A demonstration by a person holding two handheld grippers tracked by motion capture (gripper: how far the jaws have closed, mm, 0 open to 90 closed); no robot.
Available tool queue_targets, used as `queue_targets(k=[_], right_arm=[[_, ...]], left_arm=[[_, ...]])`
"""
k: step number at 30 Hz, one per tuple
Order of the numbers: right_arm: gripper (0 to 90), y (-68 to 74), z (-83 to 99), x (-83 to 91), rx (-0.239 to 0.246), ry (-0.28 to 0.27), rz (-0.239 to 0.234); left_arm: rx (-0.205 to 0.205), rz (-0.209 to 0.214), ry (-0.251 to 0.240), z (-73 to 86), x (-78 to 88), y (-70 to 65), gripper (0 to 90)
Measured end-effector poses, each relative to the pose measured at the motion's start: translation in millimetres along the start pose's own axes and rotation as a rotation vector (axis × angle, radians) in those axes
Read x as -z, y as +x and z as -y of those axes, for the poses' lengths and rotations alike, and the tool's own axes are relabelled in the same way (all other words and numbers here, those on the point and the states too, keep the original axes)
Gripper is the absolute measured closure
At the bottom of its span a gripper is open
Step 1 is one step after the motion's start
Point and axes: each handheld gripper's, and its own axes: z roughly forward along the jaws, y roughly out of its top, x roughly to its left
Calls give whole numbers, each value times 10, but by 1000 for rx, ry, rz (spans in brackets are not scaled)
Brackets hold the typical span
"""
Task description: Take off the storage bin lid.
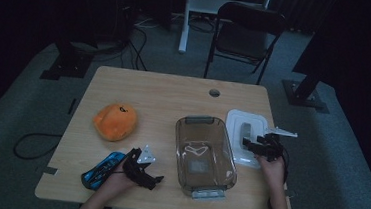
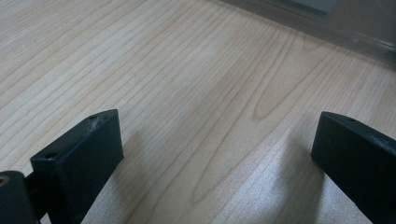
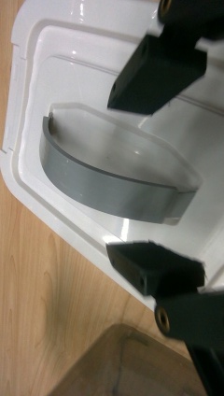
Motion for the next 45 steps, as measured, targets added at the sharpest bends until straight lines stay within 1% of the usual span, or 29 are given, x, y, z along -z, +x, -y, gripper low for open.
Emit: queue_targets(k=[1, 3, 4, 8, 9, 10, 11, 12, 13, 15, 17, 19, 22, 23, 25, 26, 27, 28, 30, 31, 33, 34, 35, 36, 37, 39, 40, 42, 45], right_arm=[[122, 17, 12, 29, 30, 14, -14], [134, 25, 17, 43, 38, 13, -3], [121, 53, 29, 89, 53, 9, 11], [120, 73, 37, 153, 65, -11, 13], [121, 84, 46, 202, 73, -36, 31], [121, 86, 53, 229, 77, -49, 36], [122, 92, 61, 258, 76, -64, 35], [122, 92, 61, 258, 76, -64, 35], [136, 118, 83, 320, 85, -92, 44], [136, 157, 108, 374, 93, -108, 46], [133, 194, 133, 415, 103, -112, 33], [132, 231, 164, 452, 109, -116, 33], [132, 307, 216, 491, 127, -106, 26], [132, 307, 216, 491, 127, -106, 26], [132, 411, 302, 503, 144, -99, -1], [132, 411, 302, 503, 144, -99, -1], [133, 490, 361, 491, 165, -86, -14], [133, 525, 391, 482, 176, -81, -21], [133, 553, 414, 477, 183, -79, -24], [132, 623, 475, 447, 220, -57, -28], [132, 623, 475, 447, 220, -57, -28], [131, 671, 536, 415, 245, -27, -58], [131, 681, 548, 409, 248, -18, -70], [131, 697, 564, 406, 251, -14, -75], [131, 714, 580, 404, 258, -11, -83], [131, 728, 591, 403, 266, -4, -91], [131, 757, 614, 403, 262, -4, -108], [131, 779, 619, 398, 260, 1, -136], [136, 826, 619, 386, 270, 3, -152]], left_arm=[[0, -6, 9, -20, -2, -9, 26], [-7, -5, 10, -36, 4, -15, 26], [2, 1, 3, -66, 12, -9, 26], [11, -11, 9, -119, 23, 21, 26], [20, -7, 3, -137, 30, 33, 26], [23, -8, 5, -158, 41, 47, 26], [32, -11, 1, -178, 51, 56, 26], [36, -10, -3, -198, 57, 64, 26], [38, -10, 2, -217, 59, 72, 26], [41, -20, -2, -250, 49, 82, 26], [44, -15, 1, -279, 30, 96, 26], [46, -16, 11, -312, 3, 104, 26], [46, -19, 21, -364, -34, 114, 26], [45, -24, 20, -379, -41, 118, 26], [44, -26, 17, -417, -63, 137, 26], [44, -26, 17, -417, -63, 137, 26], [49, -38, 20, -435, -88, 153, 26], [49, -37, 24, -443, -95, 165, 26], [58, -41, 23, -457, -109, 178, 26], [64, -38, 22, -472, -116, 191, 33], [65, -39, 20, -490, -125, 205, 38], [69, -45, 16, -522, -138, 226, 38], [74, -38, 15, -553, -151, 248, 38], [72, -41, 14, -569, -162, 257, 38], [73, -32, 14, -586, -171, 267, 38], [73, -32, 14, -586, -171, 267, 38], [72, -29, 13, -640, -205, 289, 38], [65, -32, 17, -671, -224, 298, 38], [61, -33, 17, -713, -241, 316, 38]])
